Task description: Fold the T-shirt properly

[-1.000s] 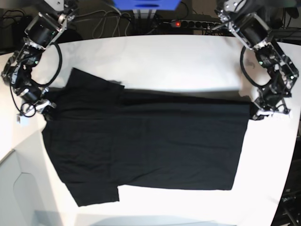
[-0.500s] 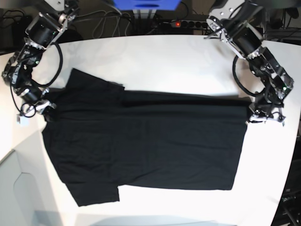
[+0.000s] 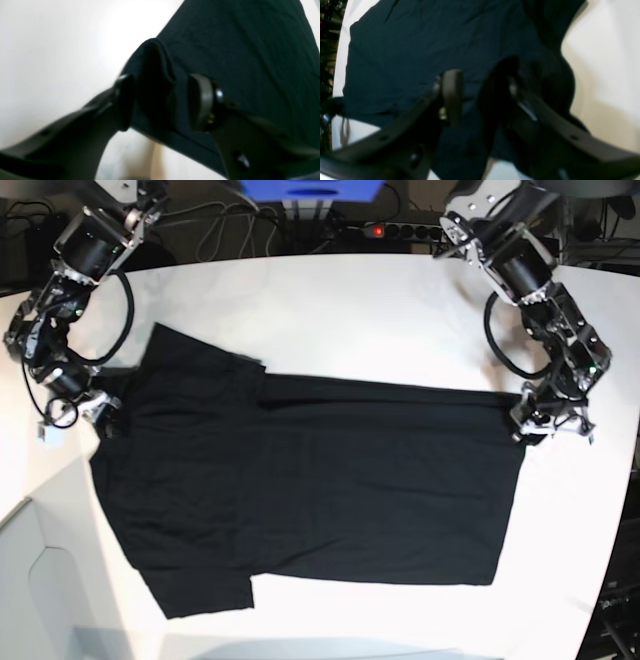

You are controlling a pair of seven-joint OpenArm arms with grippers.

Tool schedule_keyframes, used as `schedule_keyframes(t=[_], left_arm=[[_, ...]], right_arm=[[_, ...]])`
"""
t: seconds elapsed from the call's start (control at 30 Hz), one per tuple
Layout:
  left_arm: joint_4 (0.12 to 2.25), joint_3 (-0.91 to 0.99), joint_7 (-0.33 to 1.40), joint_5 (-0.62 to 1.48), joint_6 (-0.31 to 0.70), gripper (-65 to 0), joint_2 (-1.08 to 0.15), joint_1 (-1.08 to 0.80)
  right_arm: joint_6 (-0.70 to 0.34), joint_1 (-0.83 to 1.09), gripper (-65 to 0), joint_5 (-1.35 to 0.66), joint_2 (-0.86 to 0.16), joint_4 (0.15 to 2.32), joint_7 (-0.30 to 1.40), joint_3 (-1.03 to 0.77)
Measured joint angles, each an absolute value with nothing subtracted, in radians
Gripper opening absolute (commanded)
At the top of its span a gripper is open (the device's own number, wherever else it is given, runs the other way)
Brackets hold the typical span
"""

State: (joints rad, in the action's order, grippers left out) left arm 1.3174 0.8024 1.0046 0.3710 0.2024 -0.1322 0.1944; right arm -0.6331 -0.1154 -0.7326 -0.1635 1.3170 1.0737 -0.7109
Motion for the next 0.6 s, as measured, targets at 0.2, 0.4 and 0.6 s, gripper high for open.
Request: schedule_keyframes(t=[0.2,0.4,0.6], left_arm=[[1.319,0.802,0.992,0.481,0.199,-31.1,-0.138,0.161],[1.319,0.802,0.994,0.503,0.198,-31.1,-0.139,0.138],[1.32,0.802,0.992,0.513,0.198,-31.1,-0.141,0.112]], right_arm=[[-0.634,-0.118,-38.2,-0.738,-0.163,1.319,1.101,-0.786],[-0.634,-0.102,-38.2,-0.734,-0.16,1.402,1.104,-0.886],[-0.633,0.038,-38.2,-0.738,-0.095,1.586,1.109,-0.921]])
